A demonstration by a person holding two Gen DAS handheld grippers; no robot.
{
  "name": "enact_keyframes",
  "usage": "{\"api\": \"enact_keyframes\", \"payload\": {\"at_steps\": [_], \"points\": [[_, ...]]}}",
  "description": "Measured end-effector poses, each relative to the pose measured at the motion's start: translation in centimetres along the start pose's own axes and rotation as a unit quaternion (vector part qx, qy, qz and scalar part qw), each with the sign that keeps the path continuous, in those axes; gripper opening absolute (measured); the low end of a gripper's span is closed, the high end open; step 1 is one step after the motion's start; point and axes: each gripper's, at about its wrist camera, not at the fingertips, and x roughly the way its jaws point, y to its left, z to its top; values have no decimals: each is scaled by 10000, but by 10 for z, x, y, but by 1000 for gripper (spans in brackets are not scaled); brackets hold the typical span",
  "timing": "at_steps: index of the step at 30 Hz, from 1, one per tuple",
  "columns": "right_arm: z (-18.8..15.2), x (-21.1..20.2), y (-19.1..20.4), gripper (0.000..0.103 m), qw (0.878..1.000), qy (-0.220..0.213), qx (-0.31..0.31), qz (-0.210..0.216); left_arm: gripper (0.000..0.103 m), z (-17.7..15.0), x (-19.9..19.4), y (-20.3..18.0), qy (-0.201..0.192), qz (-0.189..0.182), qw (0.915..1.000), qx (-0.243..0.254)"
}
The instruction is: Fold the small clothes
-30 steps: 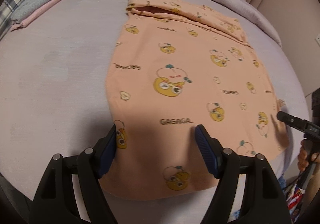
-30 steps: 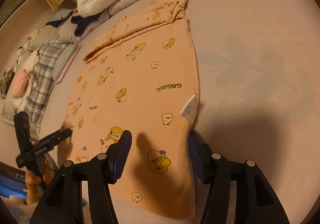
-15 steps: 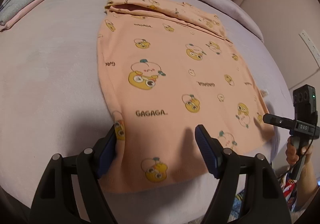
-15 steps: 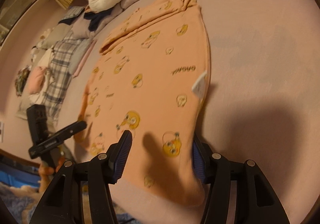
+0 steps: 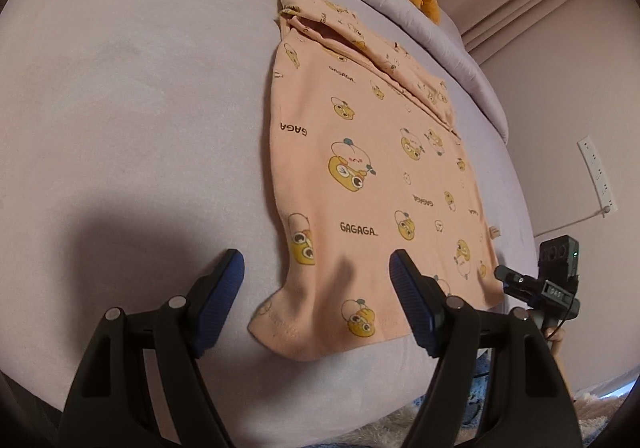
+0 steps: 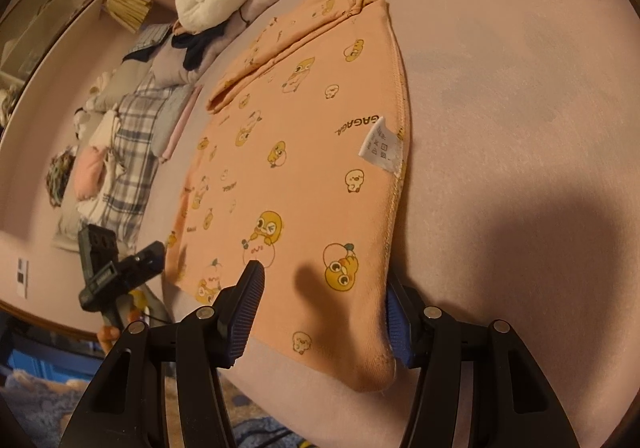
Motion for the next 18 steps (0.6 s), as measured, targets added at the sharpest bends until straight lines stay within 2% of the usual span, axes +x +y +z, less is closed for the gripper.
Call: {"api": "enact_keyframes", "payload": {"at_steps": [3, 8, 11, 13, 14, 15, 17, 18], "points": [[1, 1, -2, 57, 10000, -14, -1, 37, 75, 0, 10, -3, 183, -176, 9997, 48], [4, 4, 0, 57, 10000, -37, -55, 19, 74, -9, 23, -28, 462, -230, 9974, 505], [3, 3, 1, 57, 9999, -26, -131, 7, 73, -16, 25, -36, 470, -103, 9964, 700], [1, 2, 1, 57, 9999, -13, -120, 40, 66, -16, 26, -34, 444, -102, 9969, 639], [1, 2, 1, 57, 9999, -7, -116, 44, 55, -14, 27, -32, 428, -77, 9973, 589], [0, 3, 1, 57, 9999, 4, -114, 35, 39, -13, 27, -31, 409, -26, 9976, 553], [1, 3, 3, 55, 9999, -5, -130, -32, 18, -11, 31, -30, 416, 267, 9974, 518], [1, 4, 4, 50, 9998, -33, -138, -100, 12, -10, 33, -31, 400, 378, 9972, 512]]}}
